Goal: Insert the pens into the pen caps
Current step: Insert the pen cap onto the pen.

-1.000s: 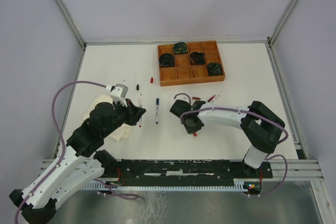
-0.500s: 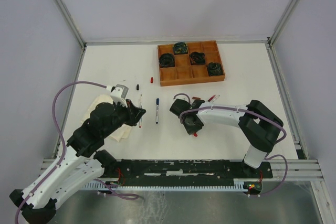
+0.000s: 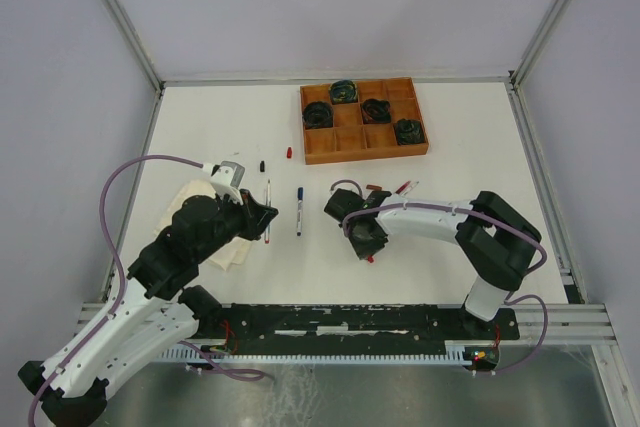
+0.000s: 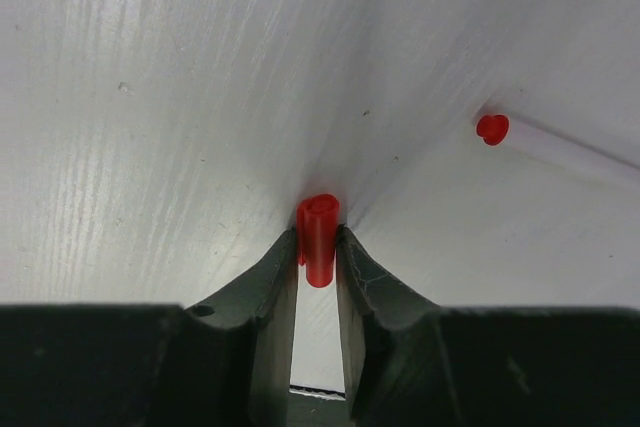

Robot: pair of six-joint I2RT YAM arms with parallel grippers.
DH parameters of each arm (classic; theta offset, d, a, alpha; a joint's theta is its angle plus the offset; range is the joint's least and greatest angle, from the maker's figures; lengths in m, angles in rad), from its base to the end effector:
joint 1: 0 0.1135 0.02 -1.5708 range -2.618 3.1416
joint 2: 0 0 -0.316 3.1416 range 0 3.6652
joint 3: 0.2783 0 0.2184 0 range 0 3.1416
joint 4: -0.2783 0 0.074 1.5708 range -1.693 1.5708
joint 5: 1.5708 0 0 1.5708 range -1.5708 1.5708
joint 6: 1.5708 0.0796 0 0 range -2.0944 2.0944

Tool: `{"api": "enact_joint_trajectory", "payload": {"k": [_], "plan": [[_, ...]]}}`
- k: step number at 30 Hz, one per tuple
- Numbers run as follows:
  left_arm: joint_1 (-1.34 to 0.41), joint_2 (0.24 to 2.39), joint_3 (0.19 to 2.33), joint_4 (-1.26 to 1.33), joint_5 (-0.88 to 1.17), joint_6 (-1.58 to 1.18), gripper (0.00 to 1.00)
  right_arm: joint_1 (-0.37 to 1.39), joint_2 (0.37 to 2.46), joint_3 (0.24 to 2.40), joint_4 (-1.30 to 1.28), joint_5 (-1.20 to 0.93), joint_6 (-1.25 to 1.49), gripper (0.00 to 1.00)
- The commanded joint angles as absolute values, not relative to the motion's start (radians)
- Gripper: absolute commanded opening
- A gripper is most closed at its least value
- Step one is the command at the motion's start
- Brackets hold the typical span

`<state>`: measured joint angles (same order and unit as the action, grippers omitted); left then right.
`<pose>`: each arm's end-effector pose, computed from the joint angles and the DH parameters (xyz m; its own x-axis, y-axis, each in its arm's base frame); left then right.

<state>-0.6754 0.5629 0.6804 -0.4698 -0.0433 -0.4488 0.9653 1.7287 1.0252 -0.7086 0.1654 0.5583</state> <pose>0.0789 -0.0588 0.3134 -0.4999 -0.1550 -0.8521 0.4174 0.8190 -0.3938 0.1774 0.2332 0.1849 -0.8985 -0.3799 -0.2202 -0.3776 0.9244 -0.0542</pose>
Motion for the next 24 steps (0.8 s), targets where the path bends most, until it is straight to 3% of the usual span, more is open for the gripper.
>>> {"api": "enact_joint_trajectory", "payload": {"k": [1, 8, 14, 24], "plan": [[-0.673, 0.564, 0.681, -0.432, -0.043, -0.502, 0.03, 0.963, 1.812, 0.954, -0.668, 0.118, 0.566, 0.27], [-0.672, 0.565, 0.684, -0.436, -0.050, -0.502, 0.03, 0.948, 1.821, 0.956, -0.650, 0.153, 0.568, 0.11], [-0.672, 0.563, 0.679, -0.429, -0.054, -0.511, 0.03, 0.948, 1.704, 0.924, -0.610, 0.188, 0.575, 0.00], [-0.673, 0.591, 0.672, -0.362, 0.035, -0.476, 0.03, 0.949, 1.391, 0.874, -0.543, 0.240, 0.619, 0.01]]}}
